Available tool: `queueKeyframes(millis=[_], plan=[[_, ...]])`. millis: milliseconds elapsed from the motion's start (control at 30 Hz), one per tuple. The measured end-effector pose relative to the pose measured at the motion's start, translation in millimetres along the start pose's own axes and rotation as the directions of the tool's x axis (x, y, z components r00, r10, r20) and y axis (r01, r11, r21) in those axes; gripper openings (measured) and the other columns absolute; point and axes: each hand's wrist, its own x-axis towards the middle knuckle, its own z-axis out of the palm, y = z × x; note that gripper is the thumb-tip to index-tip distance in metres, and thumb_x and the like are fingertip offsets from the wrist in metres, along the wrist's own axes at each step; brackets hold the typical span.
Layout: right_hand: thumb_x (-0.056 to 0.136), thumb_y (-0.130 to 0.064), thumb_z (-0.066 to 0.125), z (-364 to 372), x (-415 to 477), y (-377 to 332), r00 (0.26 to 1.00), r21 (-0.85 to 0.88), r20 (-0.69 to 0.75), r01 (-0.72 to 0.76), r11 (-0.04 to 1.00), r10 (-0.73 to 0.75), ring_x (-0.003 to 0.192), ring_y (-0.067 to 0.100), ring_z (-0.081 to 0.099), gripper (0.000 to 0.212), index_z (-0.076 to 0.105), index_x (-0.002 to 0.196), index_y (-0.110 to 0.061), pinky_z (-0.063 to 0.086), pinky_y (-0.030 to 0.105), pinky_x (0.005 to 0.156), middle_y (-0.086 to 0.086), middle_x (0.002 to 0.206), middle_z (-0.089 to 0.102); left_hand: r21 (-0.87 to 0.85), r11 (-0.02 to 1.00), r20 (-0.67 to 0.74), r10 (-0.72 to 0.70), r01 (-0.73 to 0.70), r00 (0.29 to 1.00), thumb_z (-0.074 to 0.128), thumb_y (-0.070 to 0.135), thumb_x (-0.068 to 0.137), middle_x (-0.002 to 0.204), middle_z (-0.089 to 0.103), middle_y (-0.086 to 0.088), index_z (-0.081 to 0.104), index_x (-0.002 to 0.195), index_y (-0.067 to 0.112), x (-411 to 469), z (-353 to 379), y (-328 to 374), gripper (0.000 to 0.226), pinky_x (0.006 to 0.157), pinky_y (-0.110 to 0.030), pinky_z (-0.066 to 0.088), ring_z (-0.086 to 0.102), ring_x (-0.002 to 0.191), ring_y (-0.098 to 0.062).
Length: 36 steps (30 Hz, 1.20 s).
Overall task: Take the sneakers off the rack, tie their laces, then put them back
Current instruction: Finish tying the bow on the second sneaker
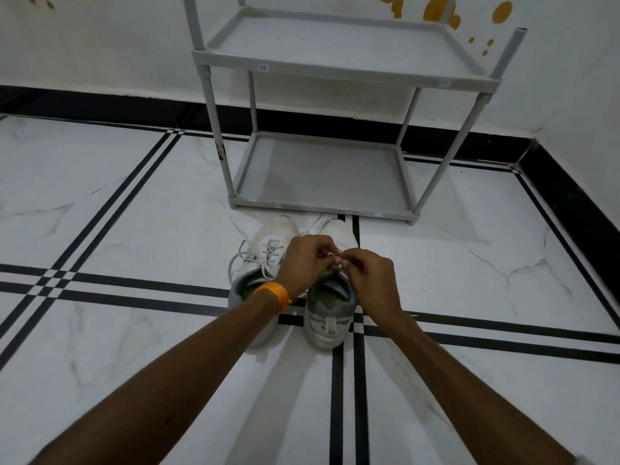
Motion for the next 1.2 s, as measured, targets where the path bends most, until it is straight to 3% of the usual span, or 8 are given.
queueKeyframes(millis=[200,333,533,633,733,900,1000,1200], plan=[[0.092,-0.006,0.058,1,0,-1,1.000,0.007,-0.028,-0.002,1.000,0.002,0.076,0.014,0.067,0.014,0.071,0.094,-0.009,0.057,0.031,0.074,0.003,0.085,0.073,0.199,0.958,0.280,0.148,-0.208,0.948,0.067,0.015,0.087,0.083,0.076,-0.009,0.077,0.093,0.010,15,-10,4,0.013,0.071,-0.028,0.050,0.068,0.076,-0.021],[0.092,-0.009,0.060,-3,7,-3,0.999,0.049,0.002,-0.043,0.998,0.043,0.075,0.007,0.066,0.012,0.071,0.091,-0.012,0.057,0.029,0.072,-0.002,0.082,0.071,-0.052,0.989,0.417,-0.104,0.138,0.903,0.060,0.016,0.094,0.083,0.069,-0.005,0.072,0.100,0.004,21,-17,4,0.019,0.071,-0.021,0.052,0.063,0.076,-0.013],[0.090,-0.012,0.061,-3,13,-3,0.997,-0.089,0.071,0.028,0.996,-0.022,0.090,0.016,0.064,0.014,0.069,0.101,-0.014,0.056,0.039,0.081,0.003,0.099,0.070,-0.342,0.767,0.540,-0.313,0.543,0.781,0.058,0.013,0.094,0.070,0.063,-0.003,0.070,0.085,0.005,20,-16,7,0.017,0.064,-0.019,0.049,0.056,0.065,-0.009],[0.084,-0.019,0.068,-5,11,-9,0.966,-0.391,0.093,0.258,0.883,-0.241,0.109,0.026,0.056,0.025,0.066,0.107,-0.010,0.049,0.039,0.090,0.013,0.117,0.062,-0.322,0.757,0.524,-0.357,0.568,0.773,0.060,0.017,0.092,0.075,0.063,-0.007,0.070,0.088,-0.002,21,-14,7,0.022,0.079,-0.031,0.049,0.057,0.075,-0.017],[0.078,-0.024,0.076,-10,12,-13,0.928,-0.549,0.133,0.361,0.754,-0.348,0.089,0.027,0.058,0.024,0.067,0.093,-0.008,0.046,0.038,0.072,0.012,0.097,0.065,-0.295,0.767,0.514,-0.376,0.571,0.771,0.058,0.017,0.093,0.076,0.061,-0.008,0.070,0.083,0.000,21,-16,8,0.024,0.083,-0.036,0.049,0.055,0.079,-0.019],[0.069,-0.013,0.085,-18,20,-10,0.911,-0.508,0.290,0.405,0.760,-0.291,0.068,0.026,0.060,0.022,0.068,0.082,-0.006,0.050,0.036,0.057,0.011,0.078,0.067,-0.298,0.750,0.512,-0.396,0.590,0.762,0.059,0.012,0.093,0.073,0.066,-0.004,0.071,0.081,0.006,20,-19,10,0.019,0.069,-0.024,0.052,0.060,0.070,-0.011],[0.085,-0.016,0.069,-23,27,-13,0.895,-0.469,0.333,0.431,0.771,-0.298,0.073,0.024,0.055,0.009,0.065,0.085,-0.008,0.044,0.035,0.063,0.009,0.082,0.065,-0.365,0.705,0.464,-0.429,0.609,0.775,0.062,0.005,0.090,0.075,0.068,-0.010,0.071,0.088,-0.002,22,-21,12,0.012,0.054,-0.018,0.051,0.062,0.064,-0.011],[0.099,-0.021,0.048,-20,28,-3,0.935,-0.437,0.290,0.320,0.841,-0.205,0.082,0.016,0.037,0.017,0.056,0.098,-0.006,0.031,0.027,0.075,0.010,0.096,0.057,-0.423,0.724,0.226,-0.498,0.545,0.837,0.067,0.003,0.086,0.086,0.073,-0.019,0.073,0.093,-0.002,23,-17,14,0.011,0.067,-0.033,0.062,0.069,0.069,-0.023]])
